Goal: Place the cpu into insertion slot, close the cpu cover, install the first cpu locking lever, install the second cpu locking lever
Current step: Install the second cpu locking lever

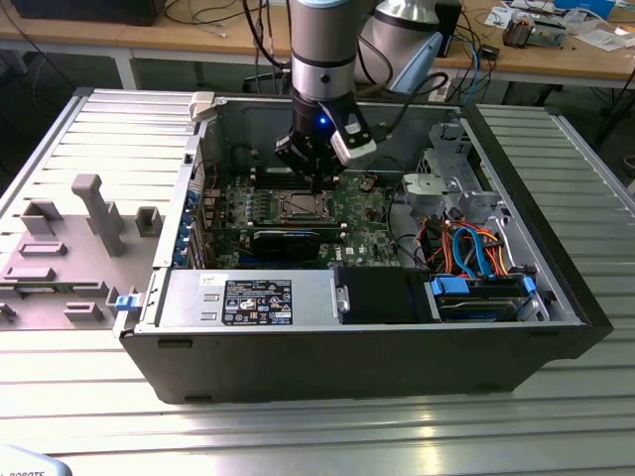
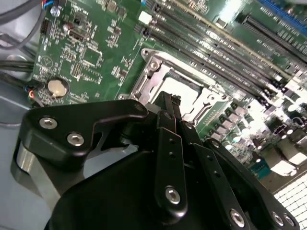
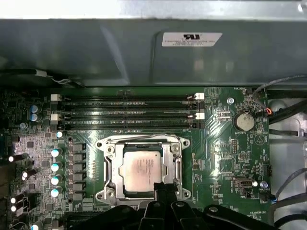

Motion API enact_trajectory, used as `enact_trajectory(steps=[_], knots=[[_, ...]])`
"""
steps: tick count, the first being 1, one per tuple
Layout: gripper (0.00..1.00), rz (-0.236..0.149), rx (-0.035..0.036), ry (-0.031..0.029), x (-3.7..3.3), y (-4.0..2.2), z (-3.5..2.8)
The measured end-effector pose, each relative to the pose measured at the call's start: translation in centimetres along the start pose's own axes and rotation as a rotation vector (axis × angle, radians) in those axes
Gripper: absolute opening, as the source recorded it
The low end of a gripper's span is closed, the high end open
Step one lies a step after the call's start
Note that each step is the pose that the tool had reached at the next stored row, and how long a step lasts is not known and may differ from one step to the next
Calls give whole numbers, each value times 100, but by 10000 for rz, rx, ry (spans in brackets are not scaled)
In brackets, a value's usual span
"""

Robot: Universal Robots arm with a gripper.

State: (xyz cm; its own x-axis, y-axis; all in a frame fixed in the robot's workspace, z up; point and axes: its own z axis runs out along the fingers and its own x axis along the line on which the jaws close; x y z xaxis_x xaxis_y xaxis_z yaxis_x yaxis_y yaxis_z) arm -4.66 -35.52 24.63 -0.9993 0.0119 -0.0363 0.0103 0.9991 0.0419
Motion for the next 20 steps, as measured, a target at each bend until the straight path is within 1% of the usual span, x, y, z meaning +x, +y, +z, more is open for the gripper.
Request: enact_trajectory(steps=[1, 4, 11, 15, 17, 18, 19, 20], knots=[[11, 1, 0, 0, 0, -37, -2], [11, 1, -1, -1, 0, -84, -3], [11, 0, 0, 0, -1, -87, -4], [11, 1, 1, 1, -1, -118, -5], [11, 0, 0, 0, -2, -156, -7], [11, 0, -1, 0, -2, -191, -8], [11, 3, 0, -2, 12, -217, -9], [11, 0, -3, -1, 55, -223, -10]])
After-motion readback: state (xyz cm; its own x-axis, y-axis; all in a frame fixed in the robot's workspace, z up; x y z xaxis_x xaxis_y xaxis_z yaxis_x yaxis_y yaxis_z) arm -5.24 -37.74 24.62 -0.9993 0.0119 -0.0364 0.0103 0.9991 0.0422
